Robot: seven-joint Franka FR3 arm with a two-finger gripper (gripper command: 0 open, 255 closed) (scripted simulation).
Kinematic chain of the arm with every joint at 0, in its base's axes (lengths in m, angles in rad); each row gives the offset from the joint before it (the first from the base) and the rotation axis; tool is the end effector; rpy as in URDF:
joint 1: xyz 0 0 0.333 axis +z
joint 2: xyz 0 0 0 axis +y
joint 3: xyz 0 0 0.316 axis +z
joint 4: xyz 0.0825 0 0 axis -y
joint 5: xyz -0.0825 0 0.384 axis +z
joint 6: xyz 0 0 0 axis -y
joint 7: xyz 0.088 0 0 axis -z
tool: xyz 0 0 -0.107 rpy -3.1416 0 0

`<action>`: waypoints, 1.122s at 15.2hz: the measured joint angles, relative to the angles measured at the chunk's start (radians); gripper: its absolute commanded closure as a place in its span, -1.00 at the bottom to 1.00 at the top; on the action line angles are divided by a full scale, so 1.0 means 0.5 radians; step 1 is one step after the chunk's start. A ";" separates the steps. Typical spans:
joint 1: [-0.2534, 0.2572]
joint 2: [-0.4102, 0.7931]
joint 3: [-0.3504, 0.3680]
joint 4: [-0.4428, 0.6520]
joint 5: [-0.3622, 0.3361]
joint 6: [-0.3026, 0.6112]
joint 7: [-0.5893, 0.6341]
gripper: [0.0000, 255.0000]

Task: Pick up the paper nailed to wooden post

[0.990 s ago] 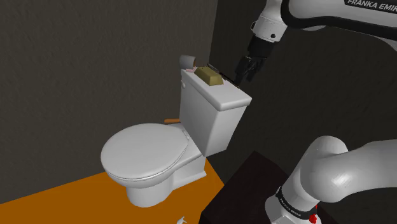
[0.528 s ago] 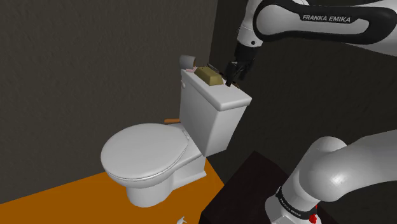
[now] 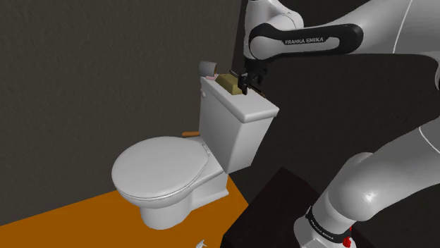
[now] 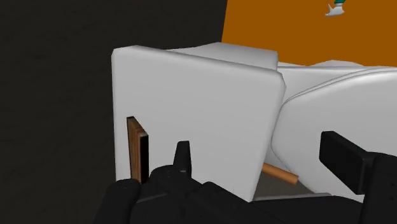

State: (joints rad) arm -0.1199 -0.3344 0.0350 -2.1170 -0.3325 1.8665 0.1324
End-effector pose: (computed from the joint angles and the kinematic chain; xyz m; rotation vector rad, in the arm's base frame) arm 0.4609 -0.0626 0.5635 2.8011 -0.1885 0.1276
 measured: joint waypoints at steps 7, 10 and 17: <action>-0.107 0.448 0.052 0.313 -0.465 0.004 0.217 -1.00; -0.141 0.655 0.039 0.488 -0.669 -0.019 0.285 -1.00; -0.158 1.076 -0.017 0.852 -1.043 -0.087 0.423 -1.00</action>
State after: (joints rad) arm -0.1988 0.2034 0.0264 -1.6909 -0.8538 1.8230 0.3438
